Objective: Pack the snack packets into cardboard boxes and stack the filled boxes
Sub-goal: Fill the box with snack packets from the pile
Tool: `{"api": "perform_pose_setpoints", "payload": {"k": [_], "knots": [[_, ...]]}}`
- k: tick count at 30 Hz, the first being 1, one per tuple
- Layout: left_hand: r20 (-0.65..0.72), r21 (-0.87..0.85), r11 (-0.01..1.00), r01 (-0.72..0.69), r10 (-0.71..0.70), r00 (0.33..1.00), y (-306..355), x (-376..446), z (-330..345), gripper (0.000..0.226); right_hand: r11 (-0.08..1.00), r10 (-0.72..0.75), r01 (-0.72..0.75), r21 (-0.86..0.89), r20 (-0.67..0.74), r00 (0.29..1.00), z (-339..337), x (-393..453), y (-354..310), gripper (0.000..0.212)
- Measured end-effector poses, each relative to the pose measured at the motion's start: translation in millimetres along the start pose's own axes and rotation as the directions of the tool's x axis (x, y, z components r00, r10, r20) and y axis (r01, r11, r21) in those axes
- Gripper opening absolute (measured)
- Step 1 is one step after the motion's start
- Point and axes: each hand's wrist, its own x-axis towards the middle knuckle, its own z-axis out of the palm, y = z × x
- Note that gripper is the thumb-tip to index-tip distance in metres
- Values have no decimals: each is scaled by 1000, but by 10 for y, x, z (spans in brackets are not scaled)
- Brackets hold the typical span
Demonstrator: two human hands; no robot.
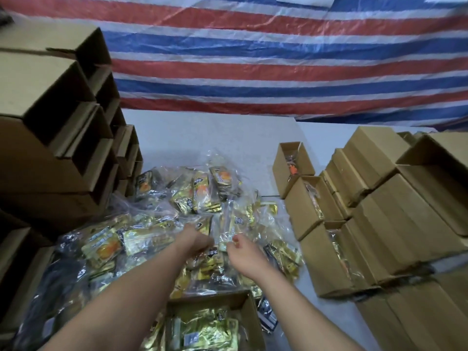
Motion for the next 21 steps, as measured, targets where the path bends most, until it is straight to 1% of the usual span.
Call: {"api": "perform_pose_setpoints", "payload": {"k": [2,4,6,8,10,12,13,15,17,19,20,21], "knots": [[-54,-49,996,-74,72,996,-24,-162,-113,71,999,1,0,52,-25,1000,17,29,-87,53],[-84,-159,975,-152,140,987,-34,-353,-243,57,989,1,5,148,-41,999,28,62,-200,48],[-128,-226,942,-249,225,966,-9,-562,-380,58,958,2,7,288,-33,999,24,87,-328,48],[-200,-254,896,-363,319,926,34,-799,-518,66,876,-6,0,482,10,1000,16,92,-483,56],[-251,-268,850,-453,393,885,76,-1032,-642,77,736,-62,1,677,66,996,6,82,-645,70],[-273,-237,809,-538,476,836,93,-1245,-739,86,593,-181,5,805,127,975,-1,58,-792,90],[-284,-215,789,-575,513,810,99,-1354,-779,88,526,-247,-5,851,158,956,-6,37,-856,95],[-308,-185,761,-622,556,772,101,-1555,-848,89,410,-369,-36,912,201,907,-17,-33,-976,99],[-323,-175,731,-659,590,740,93,-1711,-884,75,323,-451,-67,944,216,866,-27,-143,-1092,98],[-319,-122,705,-698,639,700,94,-1826,-885,57,275,-478,-54,960,185,859,-26,-222,-1172,90],[-311,-53,698,-714,668,676,96,-1865,-881,57,267,-475,-36,963,164,865,-26,-253,-1195,85],[-292,49,693,-719,698,654,94,-1898,-879,62,264,-464,-23,964,148,873,-31,-280,-1206,80]]}}
